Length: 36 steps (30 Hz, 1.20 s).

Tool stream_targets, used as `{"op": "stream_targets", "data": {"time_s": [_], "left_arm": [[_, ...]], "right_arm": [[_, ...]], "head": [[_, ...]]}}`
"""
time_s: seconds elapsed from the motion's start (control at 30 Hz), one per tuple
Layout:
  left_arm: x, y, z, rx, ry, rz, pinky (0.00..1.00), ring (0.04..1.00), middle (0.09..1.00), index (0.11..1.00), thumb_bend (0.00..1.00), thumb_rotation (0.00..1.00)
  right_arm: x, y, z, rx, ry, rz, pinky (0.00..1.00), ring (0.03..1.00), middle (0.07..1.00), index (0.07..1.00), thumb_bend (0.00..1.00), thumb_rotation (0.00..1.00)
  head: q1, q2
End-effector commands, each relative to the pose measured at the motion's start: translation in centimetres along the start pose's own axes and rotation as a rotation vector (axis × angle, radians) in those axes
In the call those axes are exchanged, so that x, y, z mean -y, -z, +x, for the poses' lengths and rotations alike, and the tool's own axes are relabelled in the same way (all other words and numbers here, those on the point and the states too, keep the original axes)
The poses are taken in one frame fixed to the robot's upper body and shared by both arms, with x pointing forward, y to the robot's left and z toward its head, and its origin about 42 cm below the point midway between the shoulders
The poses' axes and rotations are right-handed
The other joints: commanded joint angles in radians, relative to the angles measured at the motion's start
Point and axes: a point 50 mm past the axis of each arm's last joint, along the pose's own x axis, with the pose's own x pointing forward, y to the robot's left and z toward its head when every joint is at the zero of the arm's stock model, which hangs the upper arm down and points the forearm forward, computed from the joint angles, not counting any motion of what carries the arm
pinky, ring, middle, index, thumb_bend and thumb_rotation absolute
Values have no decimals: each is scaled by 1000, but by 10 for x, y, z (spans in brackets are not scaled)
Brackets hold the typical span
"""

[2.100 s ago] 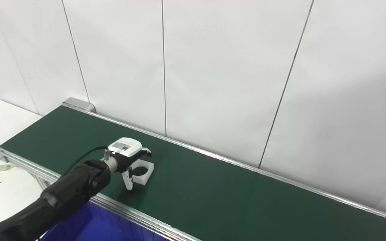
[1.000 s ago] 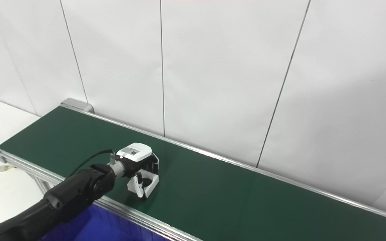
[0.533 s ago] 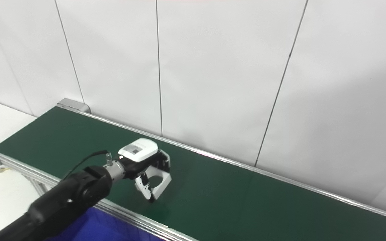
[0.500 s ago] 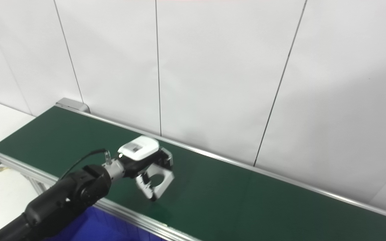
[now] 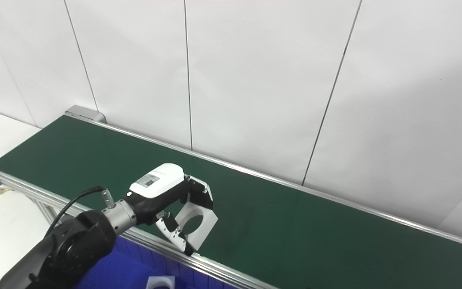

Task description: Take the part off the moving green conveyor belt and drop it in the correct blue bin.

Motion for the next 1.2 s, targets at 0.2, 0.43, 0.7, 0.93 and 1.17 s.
{"op": "stream_targets", "data": {"time_s": [0.2, 0.43, 0.7, 0.93, 1.17], "left_arm": [[-5, -28, -20, 63, -67, -92, 392, 418, 477, 509, 502, 0], [-3, -37, -37, 53, -58, -162, 414, 433, 500, 497, 502, 0], [8, -32, -59, -1, -53, -187, 397, 427, 483, 504, 502, 0], [36, -20, -72, -83, -1, -247, 345, 391, 466, 522, 499, 0], [73, -7, -75, -179, 62, -256, 356, 386, 475, 524, 499, 0]], "right_arm": [[8, -18, 6, 32, 9, 12, 763, 824, 863, 910, 664, 456], [14, -26, 12, 30, 10, 22, 756, 816, 848, 889, 707, 467], [24, -31, 17, 25, 17, 24, 744, 807, 839, 881, 730, 478], [31, -34, 18, 23, 18, 20, 731, 797, 835, 882, 735, 483], [37, -35, 16, 21, 18, 11, 727, 794, 834, 886, 734, 496]], "head": [[-60, 67], [-83, 153], [-59, 218], [-50, 239], [-46, 249]]}}
